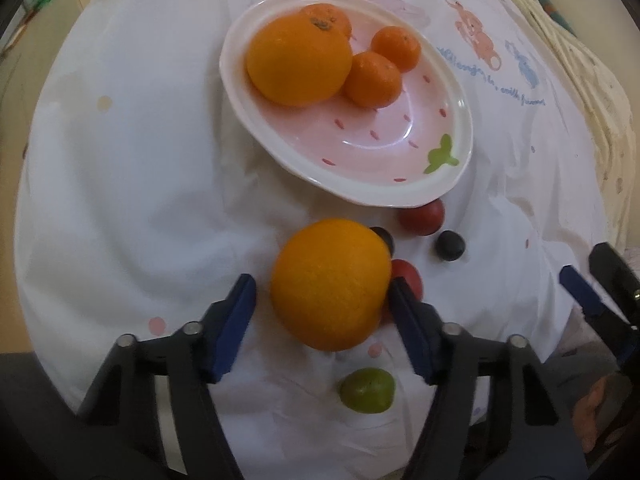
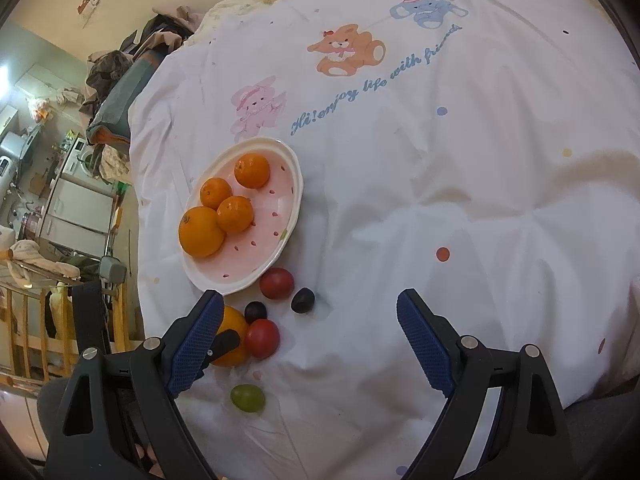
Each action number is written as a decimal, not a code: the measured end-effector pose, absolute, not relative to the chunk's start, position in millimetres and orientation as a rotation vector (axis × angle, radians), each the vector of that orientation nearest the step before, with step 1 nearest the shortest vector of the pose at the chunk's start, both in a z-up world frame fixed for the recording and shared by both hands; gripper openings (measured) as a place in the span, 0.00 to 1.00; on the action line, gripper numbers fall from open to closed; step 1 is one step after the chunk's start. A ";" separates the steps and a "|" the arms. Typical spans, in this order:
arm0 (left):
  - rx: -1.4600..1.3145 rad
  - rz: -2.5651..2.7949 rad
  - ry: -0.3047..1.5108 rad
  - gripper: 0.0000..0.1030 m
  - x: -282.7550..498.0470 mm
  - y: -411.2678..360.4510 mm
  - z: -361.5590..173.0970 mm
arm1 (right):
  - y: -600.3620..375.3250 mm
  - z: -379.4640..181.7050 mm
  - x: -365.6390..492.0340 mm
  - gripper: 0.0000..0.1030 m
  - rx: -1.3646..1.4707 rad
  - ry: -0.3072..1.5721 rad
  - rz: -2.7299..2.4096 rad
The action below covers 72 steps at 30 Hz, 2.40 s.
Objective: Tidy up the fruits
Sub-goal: 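Grasp the large orange with the left tool while the right tool grasps a dark plum, then carry the large orange and the plum over the pink plate with both tools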
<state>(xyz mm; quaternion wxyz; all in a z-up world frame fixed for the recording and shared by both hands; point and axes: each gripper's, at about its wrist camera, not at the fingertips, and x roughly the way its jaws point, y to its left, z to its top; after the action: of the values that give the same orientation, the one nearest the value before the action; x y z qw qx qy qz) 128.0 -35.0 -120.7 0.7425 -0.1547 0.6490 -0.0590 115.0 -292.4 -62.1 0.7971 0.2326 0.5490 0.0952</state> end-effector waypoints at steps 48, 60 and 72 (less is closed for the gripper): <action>-0.251 0.016 1.284 0.49 110.4 14.8 -58.4 | -203.6 -112.0 144.5 0.22 0.052 1.321 0.299; -0.228 0.032 1.223 0.49 110.0 17.5 -50.2 | -228.2 -69.1 140.3 0.22 0.222 1.200 0.328; -0.177 -0.016 1.188 0.49 145.6 8.0 -1.4 | -232.2 1.3 161.3 0.22 0.263 1.050 0.405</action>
<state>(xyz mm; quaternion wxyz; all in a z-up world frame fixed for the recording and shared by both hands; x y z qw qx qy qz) 145.6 8.0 -1.4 0.8250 -0.0831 0.5589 -0.0077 161.3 -232.2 1.3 0.8378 0.1243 0.4961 0.1912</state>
